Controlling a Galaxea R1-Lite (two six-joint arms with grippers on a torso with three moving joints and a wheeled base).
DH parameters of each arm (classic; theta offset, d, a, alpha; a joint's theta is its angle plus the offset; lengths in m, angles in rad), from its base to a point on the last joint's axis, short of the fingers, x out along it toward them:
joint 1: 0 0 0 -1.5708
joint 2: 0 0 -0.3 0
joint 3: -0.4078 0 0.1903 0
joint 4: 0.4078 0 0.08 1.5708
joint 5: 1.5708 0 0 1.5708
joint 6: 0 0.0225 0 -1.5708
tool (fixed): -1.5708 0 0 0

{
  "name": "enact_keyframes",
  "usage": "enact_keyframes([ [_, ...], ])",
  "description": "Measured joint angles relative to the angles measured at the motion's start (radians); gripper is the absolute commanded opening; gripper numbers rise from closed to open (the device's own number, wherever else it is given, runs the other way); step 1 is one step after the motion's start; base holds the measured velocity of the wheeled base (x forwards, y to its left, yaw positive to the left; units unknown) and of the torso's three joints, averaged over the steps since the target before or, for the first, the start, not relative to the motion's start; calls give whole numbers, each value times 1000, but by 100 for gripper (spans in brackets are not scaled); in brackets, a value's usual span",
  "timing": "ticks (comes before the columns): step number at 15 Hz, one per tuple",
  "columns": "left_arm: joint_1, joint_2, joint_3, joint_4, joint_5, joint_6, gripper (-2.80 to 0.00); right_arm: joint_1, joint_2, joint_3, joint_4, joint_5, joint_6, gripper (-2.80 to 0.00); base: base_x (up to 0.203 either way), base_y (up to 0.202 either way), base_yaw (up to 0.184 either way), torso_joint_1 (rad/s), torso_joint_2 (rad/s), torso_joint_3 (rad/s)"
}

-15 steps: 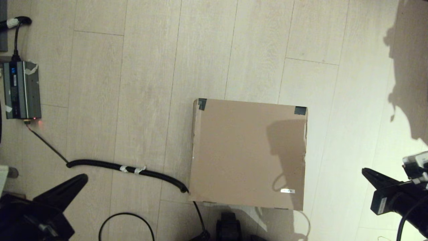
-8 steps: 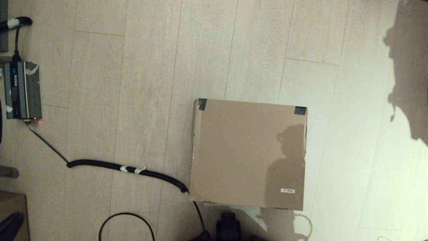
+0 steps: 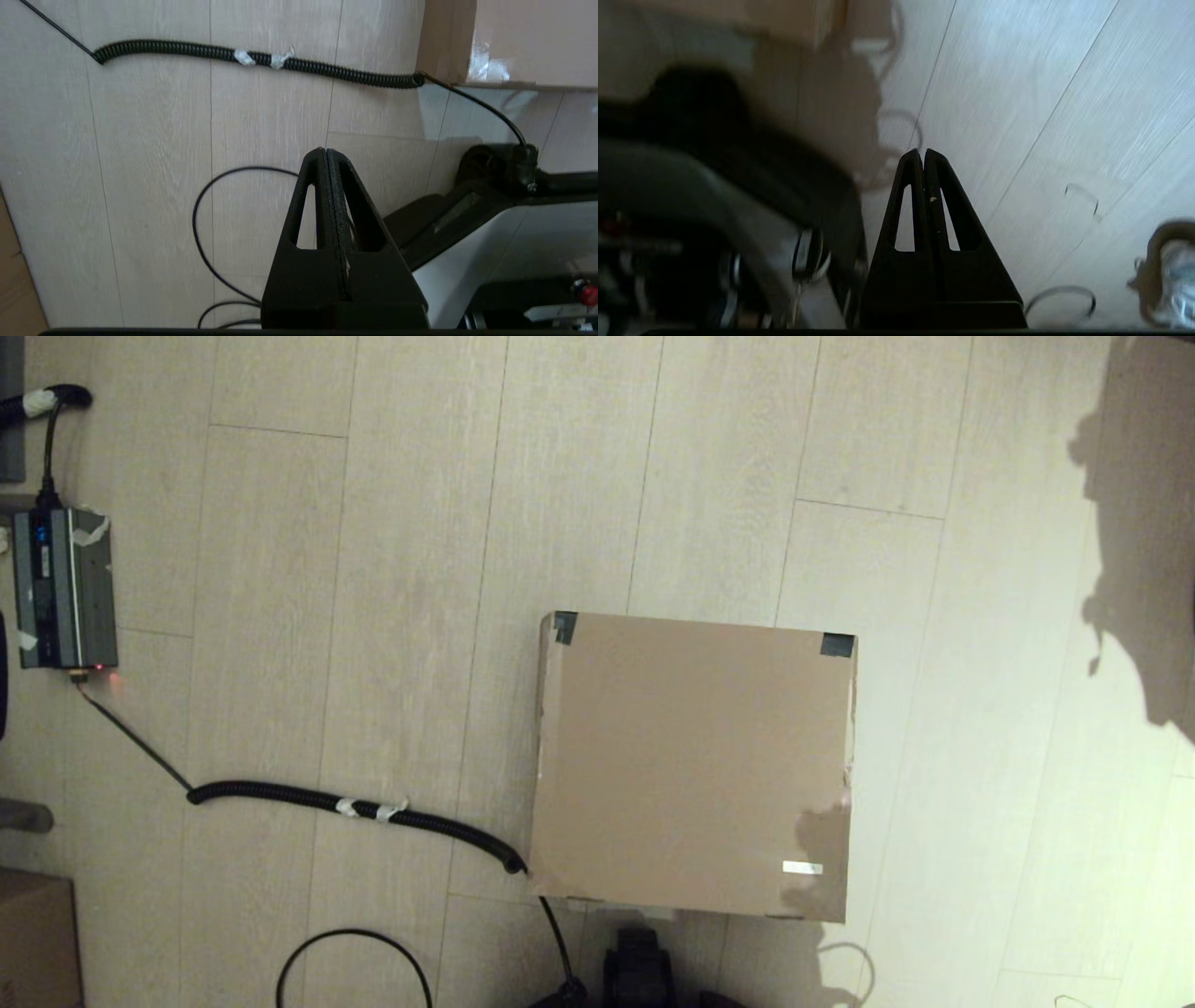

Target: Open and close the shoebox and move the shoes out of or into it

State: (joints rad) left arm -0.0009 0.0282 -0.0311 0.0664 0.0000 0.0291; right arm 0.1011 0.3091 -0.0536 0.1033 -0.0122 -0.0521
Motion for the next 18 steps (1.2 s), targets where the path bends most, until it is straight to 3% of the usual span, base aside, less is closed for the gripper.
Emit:
enact_keyframes([
  [4,1,-18,2,1,0,-1,-280,-121,-47,-8,55,19,-39,-280,0,0,0,0,0,0],
  [6,1,-26,2,0,0,-1,-280,-124,-114,-5,48,29,-35,-280,0,0,0,0,0,0],
  [9,0,-30,5,-5,-4,4,-280,-105,-246,-8,62,69,-102,-280,0,0,0,0,0,0],
  [10,0,-31,6,-8,0,-2,-280,-102,-268,-6,48,49,-100,-280,0,0,0,0,0,0],
  [13,-1,-32,9,-15,4,-24,-280,-99,-299,6,6,12,9,-280,0,0,0,0,0,0],
  [18,-1,-32,11,-19,4,-24,-280,-99,-310,22,-33,6,39,-280,0,0,0,0,0,0],
])
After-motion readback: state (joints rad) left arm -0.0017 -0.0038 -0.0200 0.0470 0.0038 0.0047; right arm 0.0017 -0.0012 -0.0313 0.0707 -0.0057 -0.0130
